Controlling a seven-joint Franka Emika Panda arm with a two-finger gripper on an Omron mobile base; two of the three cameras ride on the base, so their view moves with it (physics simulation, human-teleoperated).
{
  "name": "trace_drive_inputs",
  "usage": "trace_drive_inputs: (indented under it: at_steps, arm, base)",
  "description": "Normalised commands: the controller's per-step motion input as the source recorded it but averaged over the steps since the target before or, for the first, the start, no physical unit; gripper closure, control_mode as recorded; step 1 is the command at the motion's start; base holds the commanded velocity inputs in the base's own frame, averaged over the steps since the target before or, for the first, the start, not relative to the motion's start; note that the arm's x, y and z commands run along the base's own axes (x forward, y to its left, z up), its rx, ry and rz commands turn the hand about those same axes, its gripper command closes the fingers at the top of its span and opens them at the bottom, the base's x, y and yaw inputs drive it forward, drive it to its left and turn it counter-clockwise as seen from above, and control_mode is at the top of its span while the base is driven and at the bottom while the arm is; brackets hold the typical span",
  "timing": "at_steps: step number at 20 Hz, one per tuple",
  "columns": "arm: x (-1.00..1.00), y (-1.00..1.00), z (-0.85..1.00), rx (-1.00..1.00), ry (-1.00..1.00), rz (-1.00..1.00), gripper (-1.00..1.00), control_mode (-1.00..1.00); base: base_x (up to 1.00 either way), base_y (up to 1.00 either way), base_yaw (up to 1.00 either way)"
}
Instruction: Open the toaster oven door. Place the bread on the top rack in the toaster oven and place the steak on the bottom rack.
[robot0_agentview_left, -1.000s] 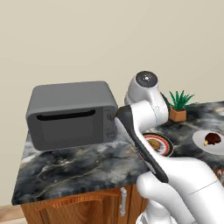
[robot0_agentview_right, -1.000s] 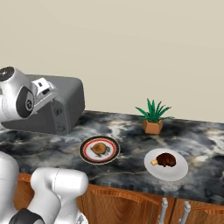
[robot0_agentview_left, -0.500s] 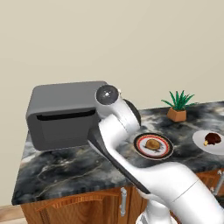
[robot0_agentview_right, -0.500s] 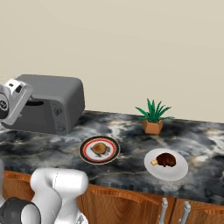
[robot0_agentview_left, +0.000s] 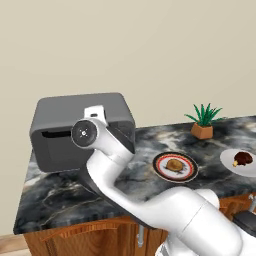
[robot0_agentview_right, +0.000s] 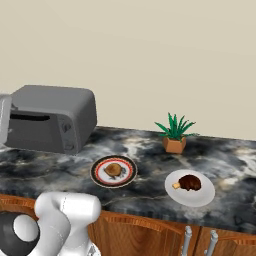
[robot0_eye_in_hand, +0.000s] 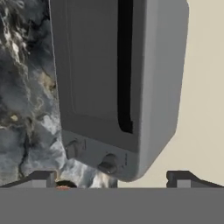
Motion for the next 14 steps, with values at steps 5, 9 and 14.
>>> trace_drive_inputs:
  at_steps: [5, 9, 14]
  arm:
    - [0.25, 0.21, -0.01, -0.06, -0.15, 0.16, -1.0, -1.0]
    - [0.17, 0.26, -0.08, -0.07, -0.04, 0.04, -1.0, -1.0]
    - [0.11, 0.33, -0.07, 0.0, 0.0, 0.0, -1.0, -1.0]
  base:
    - [0.0, 0.0, 0.0]
    - [0.0, 0.0, 0.0]
    - [0.0, 0.0, 0.0]
